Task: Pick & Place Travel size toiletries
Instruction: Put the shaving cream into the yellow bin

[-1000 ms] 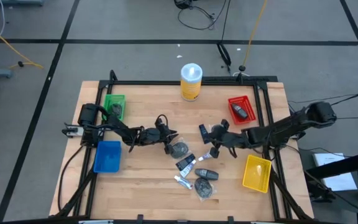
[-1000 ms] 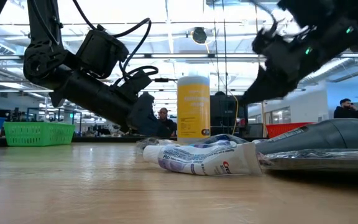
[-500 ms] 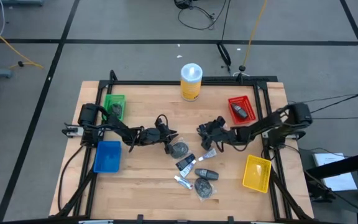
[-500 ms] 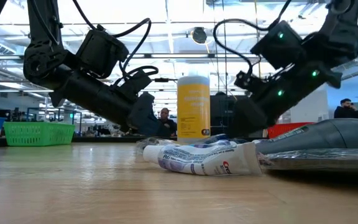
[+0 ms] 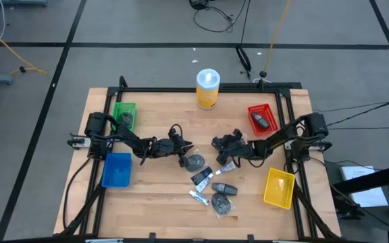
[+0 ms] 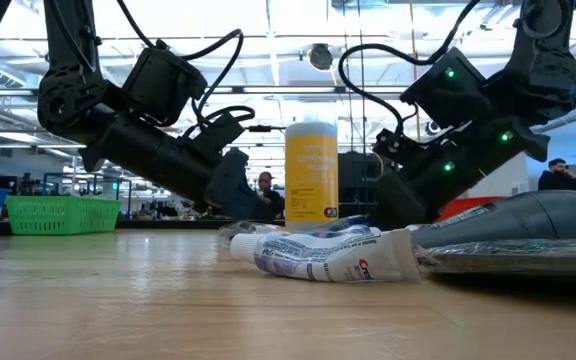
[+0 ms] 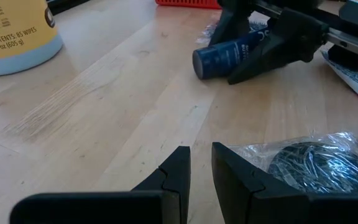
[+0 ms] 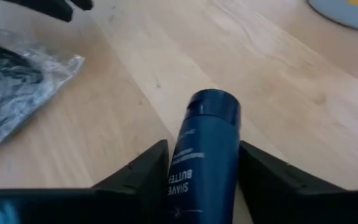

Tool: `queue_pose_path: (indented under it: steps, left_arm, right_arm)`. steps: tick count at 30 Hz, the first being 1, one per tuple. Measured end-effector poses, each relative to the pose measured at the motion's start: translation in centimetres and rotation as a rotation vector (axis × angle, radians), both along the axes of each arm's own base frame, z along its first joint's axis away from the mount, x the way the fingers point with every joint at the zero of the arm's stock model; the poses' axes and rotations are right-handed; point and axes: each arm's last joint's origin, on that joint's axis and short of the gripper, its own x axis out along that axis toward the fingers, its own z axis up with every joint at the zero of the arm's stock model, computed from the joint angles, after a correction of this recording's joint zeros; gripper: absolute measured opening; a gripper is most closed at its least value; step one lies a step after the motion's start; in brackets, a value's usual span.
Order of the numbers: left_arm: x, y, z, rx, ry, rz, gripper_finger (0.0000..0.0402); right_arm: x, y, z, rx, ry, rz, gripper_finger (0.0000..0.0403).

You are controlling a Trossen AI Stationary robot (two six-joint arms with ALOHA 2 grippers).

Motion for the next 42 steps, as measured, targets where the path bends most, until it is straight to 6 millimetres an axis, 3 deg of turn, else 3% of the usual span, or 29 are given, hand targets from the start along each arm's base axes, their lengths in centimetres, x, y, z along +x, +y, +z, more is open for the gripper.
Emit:
queue_pose_path:
  steps: [4, 11, 18, 24, 29, 34, 37, 42]
  left_arm:
    - [0.0, 0.0, 0.0, 0.000, 0.000, 0.000, 0.0067]
    - [0.0, 0.0, 0.0, -0.002, -0.001, 0.001, 0.0067]
    - [0.0, 0.0, 0.0, -0.004, -0.001, 0.001, 0.0067]
    - [0.0, 0.0, 0.0, -0.004, -0.001, 0.001, 0.0067]
    - [0.0, 0.0, 0.0, -0.004, -0.002, 0.001, 0.0067]
    - [0.0, 0.0, 0.0, -0.002, -0.001, 0.000, 0.0067]
    - [0.0, 0.0, 0.0, 0.000, 0.000, -0.001, 0.0067]
    - [0.0, 0.0, 0.0, 0.001, 0.000, -0.002, 0.0067]
  right_arm:
    - [0.0, 0.6, 1.5, 0.019, -0.057, 0.053, 0.0123]
    - [-1.2, 3.6, 6.8, 0.184, -0.210, 0.225, 0.0087]
    - [-5.9, 7.3, 10.5, 0.541, -0.129, 0.381, 0.0071]
    - [-10.2, 9.0, 12.4, 0.917, -0.020, 0.323, 0.0063]
    - [-13.9, 10.2, 12.7, 1.197, 0.192, 0.172, 0.0059]
    - [-16.2, 11.3, 12.3, 1.353, 0.416, -0.016, 0.0059]
    - [-17.1, 11.6, 11.7, 1.369, 0.547, -0.129, 0.0058]
    - [-18.6, 10.7, 10.1, 1.208, 0.682, -0.384, 0.0058]
